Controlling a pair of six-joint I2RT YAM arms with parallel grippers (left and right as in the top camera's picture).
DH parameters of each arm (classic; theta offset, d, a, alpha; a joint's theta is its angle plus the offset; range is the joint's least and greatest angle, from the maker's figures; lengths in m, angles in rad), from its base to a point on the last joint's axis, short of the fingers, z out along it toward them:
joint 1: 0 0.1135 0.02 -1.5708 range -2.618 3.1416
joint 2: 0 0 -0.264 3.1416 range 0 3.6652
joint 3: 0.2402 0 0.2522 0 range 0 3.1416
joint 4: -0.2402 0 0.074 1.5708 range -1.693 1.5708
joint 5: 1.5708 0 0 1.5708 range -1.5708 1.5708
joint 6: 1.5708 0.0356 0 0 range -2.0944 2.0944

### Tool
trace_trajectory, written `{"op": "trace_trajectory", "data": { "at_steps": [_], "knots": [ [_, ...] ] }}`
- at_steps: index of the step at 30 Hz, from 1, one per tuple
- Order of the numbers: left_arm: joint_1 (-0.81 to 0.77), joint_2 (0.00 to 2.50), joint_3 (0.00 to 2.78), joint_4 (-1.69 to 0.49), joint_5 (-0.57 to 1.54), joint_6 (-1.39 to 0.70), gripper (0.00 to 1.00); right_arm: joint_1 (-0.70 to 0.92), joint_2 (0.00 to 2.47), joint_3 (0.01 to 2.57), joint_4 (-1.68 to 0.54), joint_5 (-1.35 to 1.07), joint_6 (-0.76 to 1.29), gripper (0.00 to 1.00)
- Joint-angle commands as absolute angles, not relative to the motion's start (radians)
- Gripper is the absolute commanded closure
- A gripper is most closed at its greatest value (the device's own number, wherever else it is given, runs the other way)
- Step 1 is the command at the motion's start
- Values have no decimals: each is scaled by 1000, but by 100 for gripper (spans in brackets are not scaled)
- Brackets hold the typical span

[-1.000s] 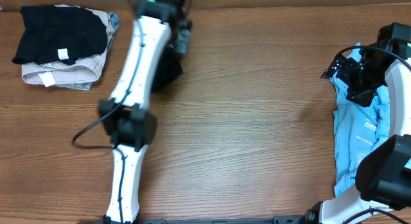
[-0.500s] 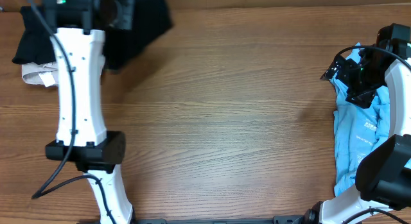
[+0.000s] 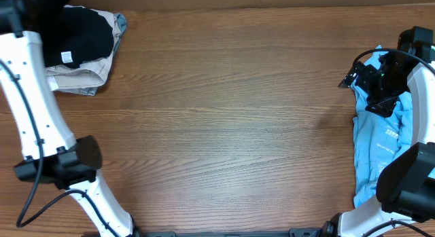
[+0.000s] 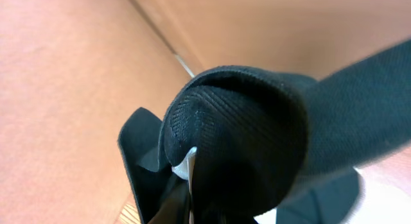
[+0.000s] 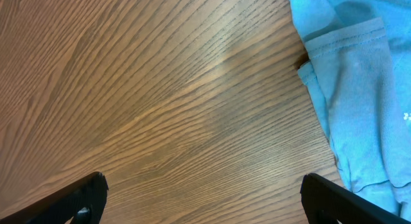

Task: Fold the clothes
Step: 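Lower the bundle onto the stack and open the left gripper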

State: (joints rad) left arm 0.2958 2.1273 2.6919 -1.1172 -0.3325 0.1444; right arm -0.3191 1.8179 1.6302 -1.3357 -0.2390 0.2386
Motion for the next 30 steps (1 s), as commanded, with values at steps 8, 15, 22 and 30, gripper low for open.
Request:
{"op": "trace_trajectory", "data": {
  "at_steps": [8, 15, 22, 30],
  "knots": [
    [434, 2124, 2522, -810, -256, 118, 96, -315, 1797, 1643, -1326, -240, 235, 0],
    [439, 2218, 2487, -731, -374, 2, 96, -315, 1797, 1643, -1330, -240, 235, 0],
    [437, 2317, 2487, -741, -434, -126, 96, -315, 1797, 1643, -1331, -240, 235, 0],
    [452, 2320, 2531, -748, -432, -146, 96, -315, 1797, 1643, -1326, -240, 235, 0]
  ]
}}
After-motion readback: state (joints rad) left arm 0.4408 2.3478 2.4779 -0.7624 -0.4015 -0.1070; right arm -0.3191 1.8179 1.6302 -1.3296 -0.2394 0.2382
